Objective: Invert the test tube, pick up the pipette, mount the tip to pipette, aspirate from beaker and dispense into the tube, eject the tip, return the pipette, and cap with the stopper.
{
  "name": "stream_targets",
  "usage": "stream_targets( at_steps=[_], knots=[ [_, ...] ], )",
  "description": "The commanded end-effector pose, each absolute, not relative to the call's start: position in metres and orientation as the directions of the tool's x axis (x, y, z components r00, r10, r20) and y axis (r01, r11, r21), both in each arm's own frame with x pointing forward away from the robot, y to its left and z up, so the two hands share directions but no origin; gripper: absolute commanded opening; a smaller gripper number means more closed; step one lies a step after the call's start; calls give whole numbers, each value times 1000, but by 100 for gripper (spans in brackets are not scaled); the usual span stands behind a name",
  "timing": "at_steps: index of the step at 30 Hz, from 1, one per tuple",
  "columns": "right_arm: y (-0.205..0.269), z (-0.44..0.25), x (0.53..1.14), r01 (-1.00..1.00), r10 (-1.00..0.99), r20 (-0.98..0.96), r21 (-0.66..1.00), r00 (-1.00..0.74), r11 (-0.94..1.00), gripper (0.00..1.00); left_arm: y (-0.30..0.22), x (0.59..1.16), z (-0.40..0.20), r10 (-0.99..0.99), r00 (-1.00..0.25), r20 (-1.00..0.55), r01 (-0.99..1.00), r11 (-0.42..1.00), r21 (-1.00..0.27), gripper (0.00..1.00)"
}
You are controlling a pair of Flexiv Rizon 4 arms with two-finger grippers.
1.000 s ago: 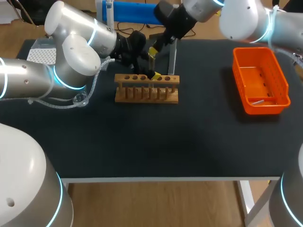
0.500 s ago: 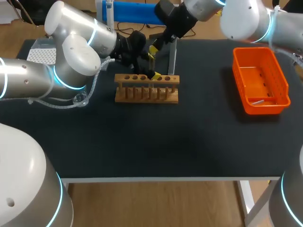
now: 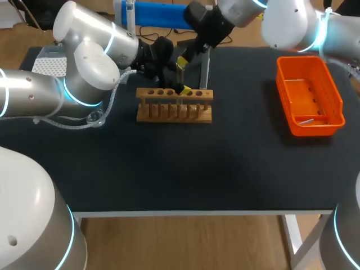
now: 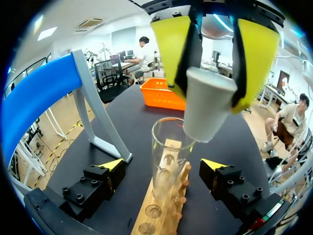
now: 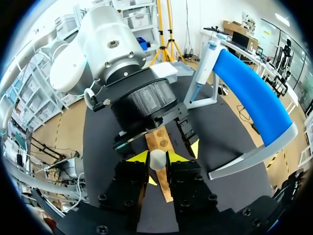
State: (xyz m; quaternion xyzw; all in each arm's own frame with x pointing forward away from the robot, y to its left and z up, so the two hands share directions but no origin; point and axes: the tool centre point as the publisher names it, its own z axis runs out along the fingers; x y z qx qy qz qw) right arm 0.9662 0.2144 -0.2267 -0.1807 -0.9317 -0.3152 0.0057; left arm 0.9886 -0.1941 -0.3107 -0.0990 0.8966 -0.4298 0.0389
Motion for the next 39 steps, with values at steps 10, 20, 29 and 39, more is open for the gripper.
stream_targets(
  at_steps=[10, 20, 29, 39],
  knots=[
    [213, -221, 970, 338, 337, 117, 591, -934, 733, 0, -194, 989, -312, -211, -977, 15, -143, 608, -781, 100],
    [213, -216, 971, 325, 333, 100, 587, -938, 741, 0, -194, 989, -312, -211, -977, 15, -143, 608, -781, 100],
    [215, -223, 969, 327, 330, 103, 577, -938, 749, 0, -194, 989, -312, -211, -977, 15, -143, 608, -781, 100],
    [213, -231, 967, 332, 331, 107, 560, -938, 759, 0, -194, 989, -312, -211, -977, 15, -143, 608, -781, 100]
  ],
)
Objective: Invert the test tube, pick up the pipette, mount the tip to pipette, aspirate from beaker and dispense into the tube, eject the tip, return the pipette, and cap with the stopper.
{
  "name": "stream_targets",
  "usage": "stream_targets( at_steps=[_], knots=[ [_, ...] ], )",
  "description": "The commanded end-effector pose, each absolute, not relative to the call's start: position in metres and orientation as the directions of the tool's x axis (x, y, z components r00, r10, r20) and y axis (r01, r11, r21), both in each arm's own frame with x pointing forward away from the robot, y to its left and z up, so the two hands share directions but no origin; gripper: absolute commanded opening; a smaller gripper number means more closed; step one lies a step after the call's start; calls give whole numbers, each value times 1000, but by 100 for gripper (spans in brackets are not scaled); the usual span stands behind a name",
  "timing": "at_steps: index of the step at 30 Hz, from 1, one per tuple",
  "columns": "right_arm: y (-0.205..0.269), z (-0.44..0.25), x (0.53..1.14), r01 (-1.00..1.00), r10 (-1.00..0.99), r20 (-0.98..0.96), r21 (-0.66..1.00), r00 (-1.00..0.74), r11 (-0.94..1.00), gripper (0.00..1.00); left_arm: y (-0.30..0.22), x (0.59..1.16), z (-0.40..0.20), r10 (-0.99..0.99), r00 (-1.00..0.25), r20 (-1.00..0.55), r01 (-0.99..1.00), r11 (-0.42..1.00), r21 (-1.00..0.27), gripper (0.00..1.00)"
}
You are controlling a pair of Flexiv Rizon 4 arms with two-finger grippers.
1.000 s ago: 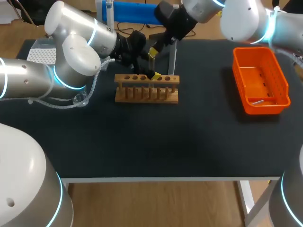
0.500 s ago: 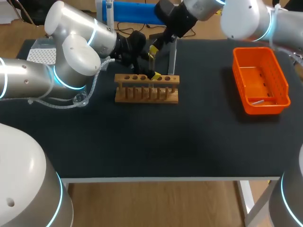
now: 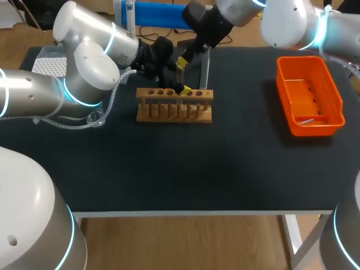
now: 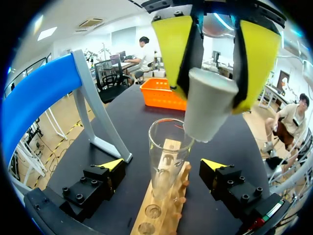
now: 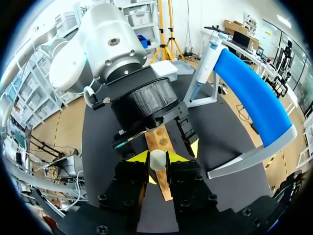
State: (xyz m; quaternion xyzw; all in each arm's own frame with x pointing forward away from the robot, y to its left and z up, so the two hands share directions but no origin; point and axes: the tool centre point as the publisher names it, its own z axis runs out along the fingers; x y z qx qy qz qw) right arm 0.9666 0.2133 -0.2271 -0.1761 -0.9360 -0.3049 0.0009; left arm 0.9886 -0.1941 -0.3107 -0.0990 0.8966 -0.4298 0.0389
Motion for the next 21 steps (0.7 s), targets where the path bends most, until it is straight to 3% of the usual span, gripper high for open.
stream_targets(
  at_steps=[1, 21],
  knots=[
    [213, -231, 967, 332, 331, 106, 559, -938, 760, 0, -194, 989, -312, -211, -977, 15, -143, 608, -781, 100],
    [211, -210, 973, 325, 335, 86, 556, -938, 765, 0, -194, 989, -312, -211, -977, 15, -143, 608, -781, 100]
  ],
)
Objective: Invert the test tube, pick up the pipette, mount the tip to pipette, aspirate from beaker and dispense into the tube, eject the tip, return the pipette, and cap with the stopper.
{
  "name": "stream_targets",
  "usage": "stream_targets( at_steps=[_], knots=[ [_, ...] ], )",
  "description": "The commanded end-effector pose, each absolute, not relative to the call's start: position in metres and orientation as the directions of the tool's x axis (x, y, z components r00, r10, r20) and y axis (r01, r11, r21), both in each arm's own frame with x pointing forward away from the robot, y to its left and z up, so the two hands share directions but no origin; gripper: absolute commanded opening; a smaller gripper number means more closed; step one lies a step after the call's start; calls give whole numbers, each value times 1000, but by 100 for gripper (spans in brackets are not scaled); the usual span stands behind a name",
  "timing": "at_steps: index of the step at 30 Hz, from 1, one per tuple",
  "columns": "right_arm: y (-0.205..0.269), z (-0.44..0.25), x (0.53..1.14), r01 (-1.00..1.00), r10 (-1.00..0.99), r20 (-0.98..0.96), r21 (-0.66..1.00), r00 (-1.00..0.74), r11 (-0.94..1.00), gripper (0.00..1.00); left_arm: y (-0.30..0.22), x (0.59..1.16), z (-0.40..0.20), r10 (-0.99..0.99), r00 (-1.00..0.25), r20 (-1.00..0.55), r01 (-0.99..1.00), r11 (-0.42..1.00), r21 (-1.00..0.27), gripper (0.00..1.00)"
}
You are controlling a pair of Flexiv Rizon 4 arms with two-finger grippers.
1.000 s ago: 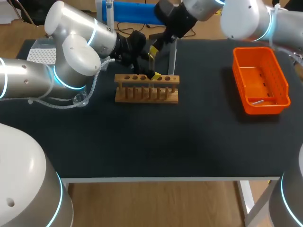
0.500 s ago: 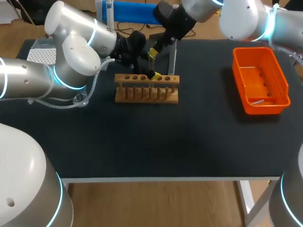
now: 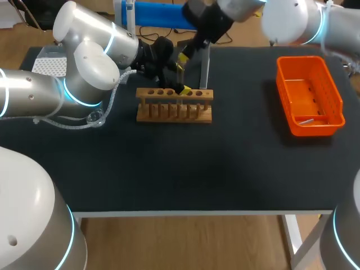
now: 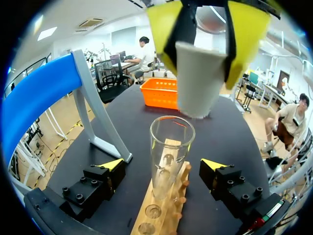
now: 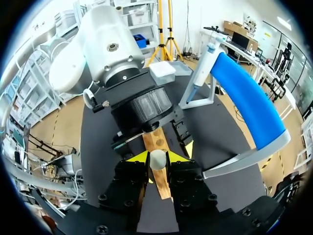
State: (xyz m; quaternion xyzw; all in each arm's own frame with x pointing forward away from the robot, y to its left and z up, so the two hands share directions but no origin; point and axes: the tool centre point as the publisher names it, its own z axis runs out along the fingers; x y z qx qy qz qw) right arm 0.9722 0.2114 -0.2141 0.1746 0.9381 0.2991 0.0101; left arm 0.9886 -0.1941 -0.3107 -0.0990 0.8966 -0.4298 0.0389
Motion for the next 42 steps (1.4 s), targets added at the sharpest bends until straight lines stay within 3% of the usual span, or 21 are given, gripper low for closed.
stream_targets(
  at_steps=[1, 42],
  knots=[
    [211, -210, 973, 325, 335, 86, 555, -938, 766, 0, -194, 989, -312, -211, -977, 15, -143, 608, -781, 100],
    [215, -221, 968, 336, 346, 94, 566, -933, 753, 0, -194, 989, -312, -211, -977, 15, -143, 608, -781, 100]
  ],
)
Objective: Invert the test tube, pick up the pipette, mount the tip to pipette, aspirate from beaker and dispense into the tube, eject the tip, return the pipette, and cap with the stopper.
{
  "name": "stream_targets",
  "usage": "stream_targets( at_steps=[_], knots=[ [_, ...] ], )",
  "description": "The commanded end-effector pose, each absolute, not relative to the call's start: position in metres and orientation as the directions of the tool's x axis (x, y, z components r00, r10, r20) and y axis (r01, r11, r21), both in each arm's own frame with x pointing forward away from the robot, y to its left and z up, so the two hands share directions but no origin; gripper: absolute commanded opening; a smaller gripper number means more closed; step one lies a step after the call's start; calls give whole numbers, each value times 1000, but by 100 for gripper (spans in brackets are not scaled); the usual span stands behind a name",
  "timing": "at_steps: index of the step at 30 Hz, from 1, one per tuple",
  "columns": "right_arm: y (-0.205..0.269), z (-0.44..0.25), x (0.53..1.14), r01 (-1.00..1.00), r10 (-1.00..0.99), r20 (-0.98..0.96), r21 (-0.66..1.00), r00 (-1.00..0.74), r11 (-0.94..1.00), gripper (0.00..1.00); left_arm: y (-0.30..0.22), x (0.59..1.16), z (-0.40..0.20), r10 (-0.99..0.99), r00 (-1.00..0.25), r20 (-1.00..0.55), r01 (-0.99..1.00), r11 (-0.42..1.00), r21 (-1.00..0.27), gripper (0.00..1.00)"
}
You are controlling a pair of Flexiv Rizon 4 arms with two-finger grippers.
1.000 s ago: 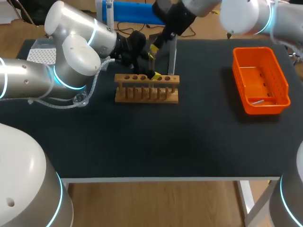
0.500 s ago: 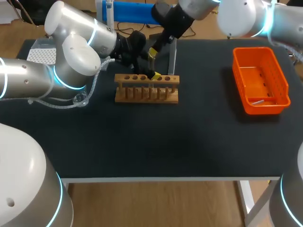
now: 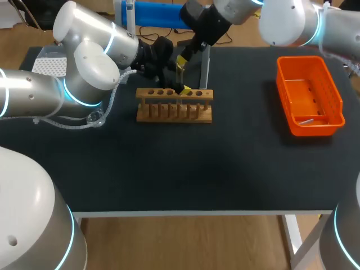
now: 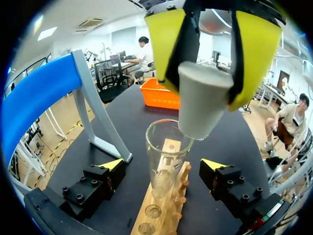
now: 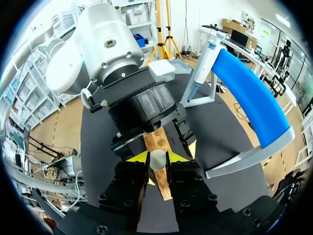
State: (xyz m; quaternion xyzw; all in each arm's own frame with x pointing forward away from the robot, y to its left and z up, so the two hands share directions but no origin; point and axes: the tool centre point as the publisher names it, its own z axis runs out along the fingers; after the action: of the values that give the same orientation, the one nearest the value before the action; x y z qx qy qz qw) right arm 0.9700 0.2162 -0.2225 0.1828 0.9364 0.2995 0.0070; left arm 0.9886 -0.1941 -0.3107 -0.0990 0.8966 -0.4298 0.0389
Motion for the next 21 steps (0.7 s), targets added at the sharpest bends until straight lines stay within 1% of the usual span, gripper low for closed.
stream_targets(
  at_steps=[1, 10, 21],
  knots=[
    [215, -221, 968, 336, 346, 94, 567, -934, 752, 0, -194, 989, -312, -211, -977, 15, -143, 608, -781, 100],
    [216, -220, 968, 334, 344, 93, 568, -934, 752, 0, -194, 989, -312, -211, -977, 15, -143, 608, -781, 100],
    [217, -235, 963, 345, 343, 109, 549, -933, 762, 0, -194, 989, -312, -211, -977, 15, -143, 608, -781, 100]
  ],
)
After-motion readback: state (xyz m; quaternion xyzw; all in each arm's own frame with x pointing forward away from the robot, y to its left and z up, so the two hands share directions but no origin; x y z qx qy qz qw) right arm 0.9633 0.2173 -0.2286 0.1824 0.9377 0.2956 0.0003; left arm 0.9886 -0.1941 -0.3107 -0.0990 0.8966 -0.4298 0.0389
